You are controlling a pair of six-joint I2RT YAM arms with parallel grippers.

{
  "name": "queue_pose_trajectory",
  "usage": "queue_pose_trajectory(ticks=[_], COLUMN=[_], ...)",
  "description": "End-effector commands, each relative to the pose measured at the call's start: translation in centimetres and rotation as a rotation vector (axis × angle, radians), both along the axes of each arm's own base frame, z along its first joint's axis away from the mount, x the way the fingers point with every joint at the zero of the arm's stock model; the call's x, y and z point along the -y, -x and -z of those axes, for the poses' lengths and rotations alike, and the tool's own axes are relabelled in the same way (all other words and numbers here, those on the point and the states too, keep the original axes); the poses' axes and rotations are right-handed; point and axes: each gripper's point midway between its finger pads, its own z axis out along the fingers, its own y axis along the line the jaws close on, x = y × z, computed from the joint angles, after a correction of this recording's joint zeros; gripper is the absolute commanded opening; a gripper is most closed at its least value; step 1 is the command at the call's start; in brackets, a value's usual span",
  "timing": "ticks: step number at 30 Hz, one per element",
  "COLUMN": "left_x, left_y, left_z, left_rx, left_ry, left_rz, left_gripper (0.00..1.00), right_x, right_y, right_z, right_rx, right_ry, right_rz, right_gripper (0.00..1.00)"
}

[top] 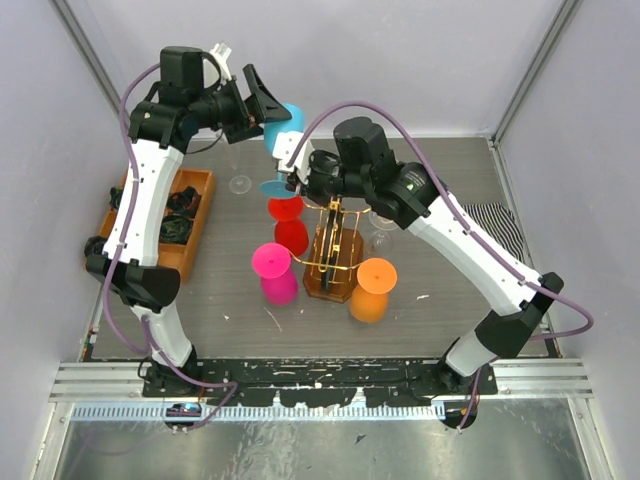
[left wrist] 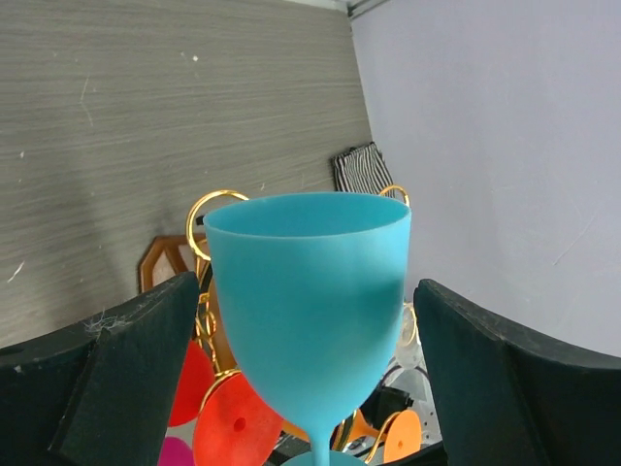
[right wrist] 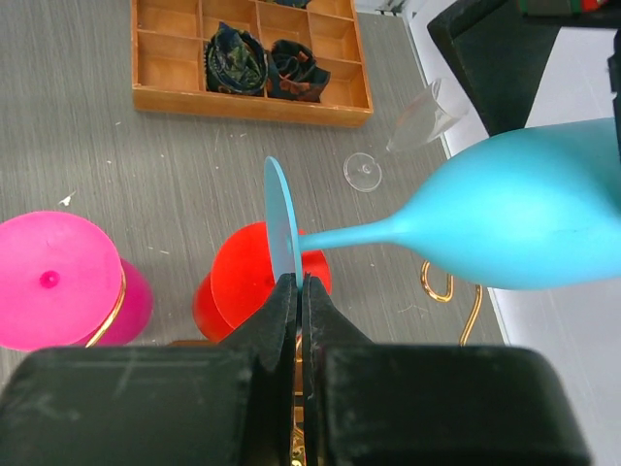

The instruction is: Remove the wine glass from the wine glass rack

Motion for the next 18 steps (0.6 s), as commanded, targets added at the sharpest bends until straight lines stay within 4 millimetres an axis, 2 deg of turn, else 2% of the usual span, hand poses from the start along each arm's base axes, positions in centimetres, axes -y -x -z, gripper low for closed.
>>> queue_pose_trajectory(ticks=[1, 9, 16, 18], left_x=[-0.5, 0.0, 0.3, 0.1], left_y=[1.5, 1.9, 2.8, 2.9], left_z=[0.3, 0.7, 0.8, 1.0], left_rx=[-0.012, -0.025, -0.029, -0.032], left_ry=[-0.043, -0.032, -0.020, -0.035], left_rz=[0.022, 0.063, 0.108, 0.103], left_gripper=[0.99, 0.99, 0.99, 0.97], right_x=[-0.5, -1.3, -1.7, -1.8], right_y=[0.6, 1.7, 1.8, 1.9], right_z=[-3.8, -3.9, -3.8, -3.8], right_rx=[0.102, 0.101, 0.105, 0.105], right_ry=[-0.061, -0.066, -0.062, -0.062], right_rz=[-0.031, -0.087, -0.103, -0.104], right_gripper=[0.01, 0.01, 0.01, 0.01])
